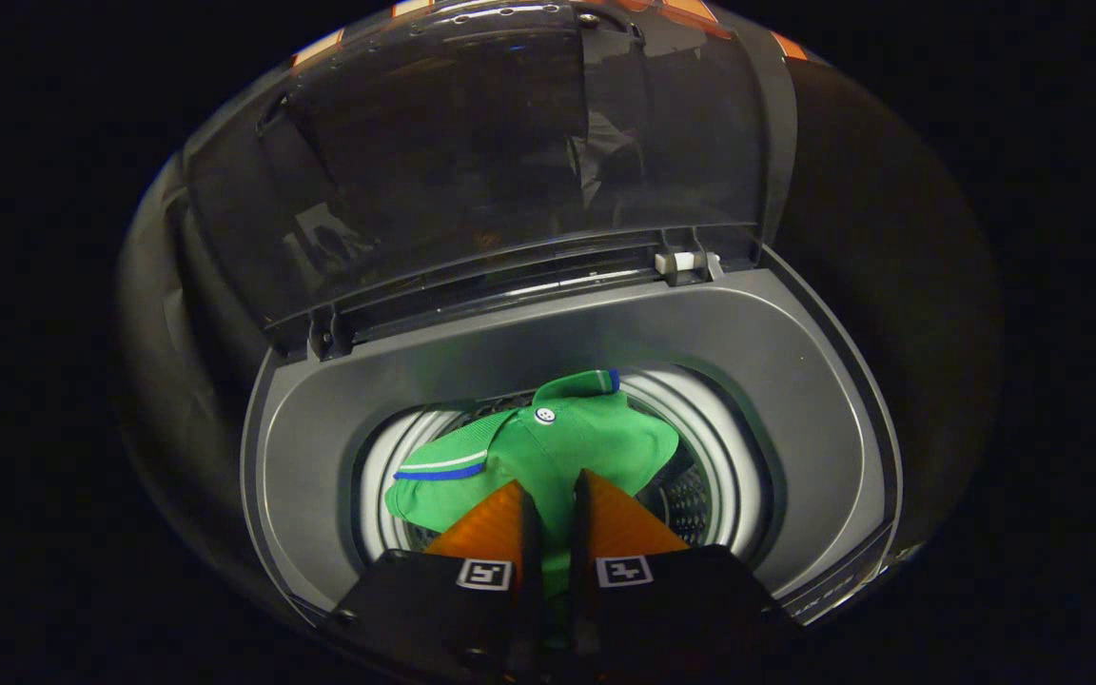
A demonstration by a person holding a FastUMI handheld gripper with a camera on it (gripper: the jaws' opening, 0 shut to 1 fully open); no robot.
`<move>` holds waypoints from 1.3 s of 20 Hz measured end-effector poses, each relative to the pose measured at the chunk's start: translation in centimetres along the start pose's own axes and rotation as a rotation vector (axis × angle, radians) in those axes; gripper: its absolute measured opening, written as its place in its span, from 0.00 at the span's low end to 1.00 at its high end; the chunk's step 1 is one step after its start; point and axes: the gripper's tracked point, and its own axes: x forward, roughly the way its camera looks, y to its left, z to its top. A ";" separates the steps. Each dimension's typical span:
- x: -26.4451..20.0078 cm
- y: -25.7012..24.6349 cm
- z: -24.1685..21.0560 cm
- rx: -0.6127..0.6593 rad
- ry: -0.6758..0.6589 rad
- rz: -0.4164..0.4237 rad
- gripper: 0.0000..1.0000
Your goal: Put the clothes into the washing machine and then close the washing machine lid.
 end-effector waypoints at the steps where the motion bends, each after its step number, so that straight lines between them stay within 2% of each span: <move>1: 0.0 -0.3 -0.3 -0.007 0.021 -0.011 0.39; 4: -0.1 -0.5 0.1 -0.023 0.004 -0.028 1.00; 11: -1.6 0.0 0.9 -0.059 -0.030 -0.014 0.99; 14: -3.9 0.7 2.7 -0.061 -0.115 0.008 0.99; 18: -9.9 2.5 8.8 -0.113 -0.322 0.062 0.99; 21: -13.7 3.5 13.1 -0.123 -0.427 0.097 0.98; 24: -16.9 3.4 17.1 -0.183 -0.511 0.091 0.99; 26: -19.5 3.7 21.3 -0.239 -0.592 0.087 0.98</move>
